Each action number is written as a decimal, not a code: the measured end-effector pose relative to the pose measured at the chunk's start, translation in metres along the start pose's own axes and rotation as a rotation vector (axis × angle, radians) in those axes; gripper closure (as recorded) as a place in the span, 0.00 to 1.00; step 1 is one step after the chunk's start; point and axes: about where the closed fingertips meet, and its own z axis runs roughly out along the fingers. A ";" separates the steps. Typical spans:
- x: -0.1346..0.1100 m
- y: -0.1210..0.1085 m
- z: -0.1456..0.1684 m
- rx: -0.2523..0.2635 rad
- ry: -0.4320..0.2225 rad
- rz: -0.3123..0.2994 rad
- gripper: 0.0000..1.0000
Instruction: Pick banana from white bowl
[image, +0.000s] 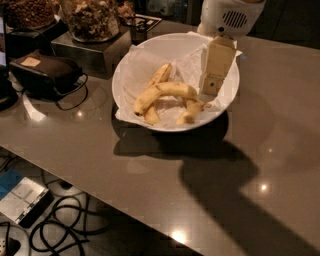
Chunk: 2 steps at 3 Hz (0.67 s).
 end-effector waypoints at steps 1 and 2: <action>-0.021 -0.013 0.018 -0.030 0.005 -0.038 0.00; -0.027 -0.018 0.018 -0.008 -0.013 -0.040 0.00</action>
Offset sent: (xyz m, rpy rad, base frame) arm 0.0156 0.0185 -0.0081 -0.0092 0.0195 0.0357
